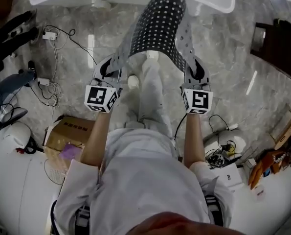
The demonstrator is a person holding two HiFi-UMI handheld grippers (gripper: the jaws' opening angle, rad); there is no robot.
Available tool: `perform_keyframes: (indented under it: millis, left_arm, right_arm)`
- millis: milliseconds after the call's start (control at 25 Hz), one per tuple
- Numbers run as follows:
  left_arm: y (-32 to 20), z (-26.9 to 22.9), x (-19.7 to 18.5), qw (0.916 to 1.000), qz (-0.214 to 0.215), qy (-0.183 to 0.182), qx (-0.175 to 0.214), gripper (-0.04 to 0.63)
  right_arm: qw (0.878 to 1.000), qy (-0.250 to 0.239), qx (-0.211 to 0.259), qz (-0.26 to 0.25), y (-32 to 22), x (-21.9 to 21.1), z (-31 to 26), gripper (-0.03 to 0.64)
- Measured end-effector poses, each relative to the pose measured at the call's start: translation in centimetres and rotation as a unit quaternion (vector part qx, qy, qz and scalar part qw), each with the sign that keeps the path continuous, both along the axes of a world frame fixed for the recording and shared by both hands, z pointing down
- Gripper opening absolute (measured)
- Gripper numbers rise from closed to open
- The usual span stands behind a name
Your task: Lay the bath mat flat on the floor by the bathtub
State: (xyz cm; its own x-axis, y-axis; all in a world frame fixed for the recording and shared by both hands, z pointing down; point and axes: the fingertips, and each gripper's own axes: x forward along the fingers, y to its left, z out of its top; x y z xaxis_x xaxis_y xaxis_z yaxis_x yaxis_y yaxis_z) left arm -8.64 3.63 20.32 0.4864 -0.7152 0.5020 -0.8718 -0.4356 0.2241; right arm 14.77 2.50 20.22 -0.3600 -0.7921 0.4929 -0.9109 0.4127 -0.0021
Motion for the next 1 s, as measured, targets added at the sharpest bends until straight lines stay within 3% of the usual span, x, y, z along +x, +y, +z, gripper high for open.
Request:
perform_keyframes:
  millis: [360,640,800,1000]
  left_arm:
    - [-4.0,23.7,1.2,0.9962,0.001,-0.037,-0.079,0.014]
    - [-6.4,37.2,1.5,0.9912,-0.01,-0.07,-0.112,0.014]
    - [-7.9,44.3,2.2,0.9883,-0.025,-0.068,-0.134,0.014]
    - [-9.0,53.0,3.4,0.9828,-0.013,-0.079,-0.167,0.014]
  right_arm:
    - [0.996,-0.002,-0.086,-0.012,-4.5,-0.9,23.8,0.02]
    - [0.992,-0.017,-0.127,0.019,-6.3,-0.7,38.3,0.02]
    - [0.988,-0.022,-0.148,0.027,-8.1,-0.8,46.3,0.02]
    - [0.982,-0.014,-0.186,0.023,-9.9,-1.7,55.2,0.02]
